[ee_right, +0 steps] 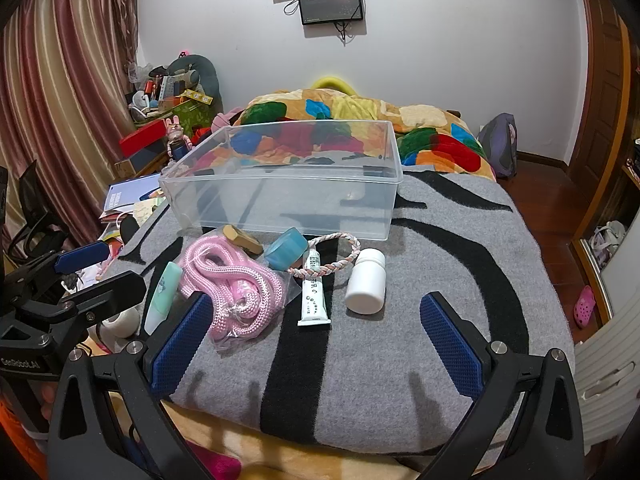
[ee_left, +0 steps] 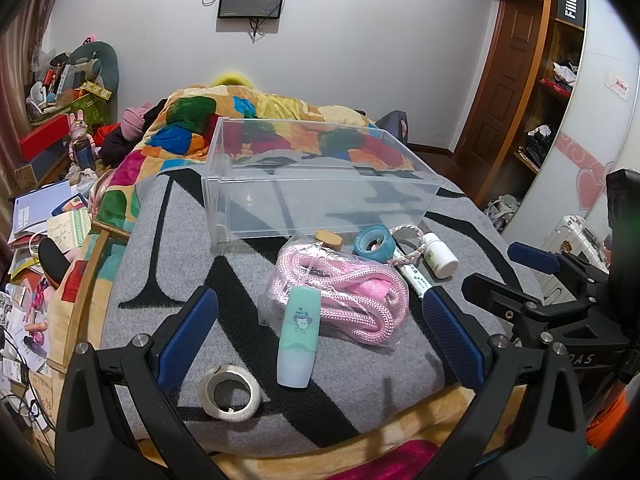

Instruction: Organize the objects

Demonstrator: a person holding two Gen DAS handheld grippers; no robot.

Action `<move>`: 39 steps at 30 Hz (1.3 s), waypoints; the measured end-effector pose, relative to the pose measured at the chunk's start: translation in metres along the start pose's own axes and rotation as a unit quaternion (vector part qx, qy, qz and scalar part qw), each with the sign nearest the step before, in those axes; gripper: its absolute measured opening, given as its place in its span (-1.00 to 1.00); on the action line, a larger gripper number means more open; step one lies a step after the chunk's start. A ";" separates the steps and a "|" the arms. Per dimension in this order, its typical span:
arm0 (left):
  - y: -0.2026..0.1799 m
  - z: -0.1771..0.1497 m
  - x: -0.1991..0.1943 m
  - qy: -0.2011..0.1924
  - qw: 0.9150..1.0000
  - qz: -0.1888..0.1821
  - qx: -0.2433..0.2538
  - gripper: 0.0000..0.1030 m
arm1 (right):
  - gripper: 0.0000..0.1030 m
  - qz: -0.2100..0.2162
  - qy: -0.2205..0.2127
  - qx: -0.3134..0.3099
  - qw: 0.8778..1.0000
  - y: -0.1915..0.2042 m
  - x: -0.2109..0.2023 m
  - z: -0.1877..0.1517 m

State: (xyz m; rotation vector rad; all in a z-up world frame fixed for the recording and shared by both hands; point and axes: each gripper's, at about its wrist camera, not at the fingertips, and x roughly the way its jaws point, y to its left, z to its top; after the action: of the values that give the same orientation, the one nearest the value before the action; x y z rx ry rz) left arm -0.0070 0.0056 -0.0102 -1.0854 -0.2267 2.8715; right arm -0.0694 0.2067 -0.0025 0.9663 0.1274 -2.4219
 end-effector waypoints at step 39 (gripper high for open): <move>0.010 -0.003 -0.011 -0.004 1.000 0.019 -0.017 0.63 | 0.97 -0.012 -0.017 -0.005 1.000 0.009 -0.006 0.000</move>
State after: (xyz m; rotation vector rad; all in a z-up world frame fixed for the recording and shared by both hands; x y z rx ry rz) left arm 0.0026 -0.0056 -0.0068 -1.0946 -0.2587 2.9163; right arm -0.0614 0.2016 0.0024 0.9241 0.1386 -2.4566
